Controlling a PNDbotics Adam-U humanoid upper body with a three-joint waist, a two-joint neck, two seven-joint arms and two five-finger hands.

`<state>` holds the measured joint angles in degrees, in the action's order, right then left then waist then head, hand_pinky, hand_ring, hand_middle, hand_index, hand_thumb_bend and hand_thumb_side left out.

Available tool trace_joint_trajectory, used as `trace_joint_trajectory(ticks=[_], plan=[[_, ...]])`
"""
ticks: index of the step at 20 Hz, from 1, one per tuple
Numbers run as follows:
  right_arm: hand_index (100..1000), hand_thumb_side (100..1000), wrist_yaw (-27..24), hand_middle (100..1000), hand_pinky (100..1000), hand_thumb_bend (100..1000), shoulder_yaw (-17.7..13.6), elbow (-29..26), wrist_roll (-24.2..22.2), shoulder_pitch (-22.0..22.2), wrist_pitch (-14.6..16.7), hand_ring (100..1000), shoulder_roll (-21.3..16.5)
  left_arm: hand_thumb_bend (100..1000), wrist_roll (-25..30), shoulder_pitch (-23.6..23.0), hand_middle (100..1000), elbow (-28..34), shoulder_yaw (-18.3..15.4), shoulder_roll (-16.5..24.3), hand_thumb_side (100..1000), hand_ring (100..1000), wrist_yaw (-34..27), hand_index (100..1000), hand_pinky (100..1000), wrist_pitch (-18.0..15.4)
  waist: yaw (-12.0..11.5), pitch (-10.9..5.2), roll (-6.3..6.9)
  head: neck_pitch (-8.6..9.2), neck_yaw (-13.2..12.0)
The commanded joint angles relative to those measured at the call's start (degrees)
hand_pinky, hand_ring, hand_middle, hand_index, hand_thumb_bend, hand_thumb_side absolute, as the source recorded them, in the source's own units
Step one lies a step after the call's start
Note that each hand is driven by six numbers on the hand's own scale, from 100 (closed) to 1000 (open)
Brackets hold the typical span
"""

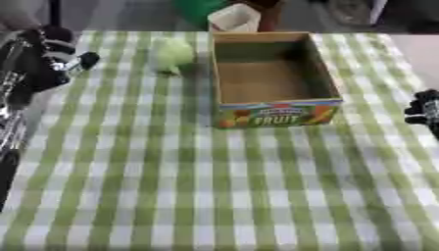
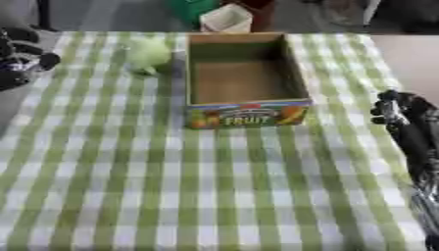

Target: Pick up objects on the table and place them in the box.

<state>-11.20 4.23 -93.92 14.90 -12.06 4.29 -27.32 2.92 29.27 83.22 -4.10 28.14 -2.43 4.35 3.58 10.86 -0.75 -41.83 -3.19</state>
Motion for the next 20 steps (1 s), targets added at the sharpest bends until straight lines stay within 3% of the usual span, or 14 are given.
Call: trace_joint_trajectory(ticks=[1,10,20], plan=[[664,553,-0.2,562,615,100,-0.7,-0.7,0.1,-0.6,0.2,624,-0.8,803,-0.2,1.4,666,-0.3,-1.0,1.6,317,685,0.4,698,554,0.2,0.2,-0.91,0.06,-0.15,-0.1],[664,553,-0.3,562,615,100,-0.5,-0.7,0.0,-0.8,0.1,623,-0.8,805,-2.8,7.2,662,-10.1,-2.1,2.4,320,679,1.5,688,546,1.4,0.6,-0.67,-0.08,0.13,-0.3],[664,554,-0.5,562,615,100,0.3,-0.8,-0.7,-1.9,-0.1,623,-0.6,796,-12.1,23.0,654,-35.3,-3.0,1.4,296,672,6.4,677,537,2.8,3.0,0.15,0.09,0.83,-1.4]])
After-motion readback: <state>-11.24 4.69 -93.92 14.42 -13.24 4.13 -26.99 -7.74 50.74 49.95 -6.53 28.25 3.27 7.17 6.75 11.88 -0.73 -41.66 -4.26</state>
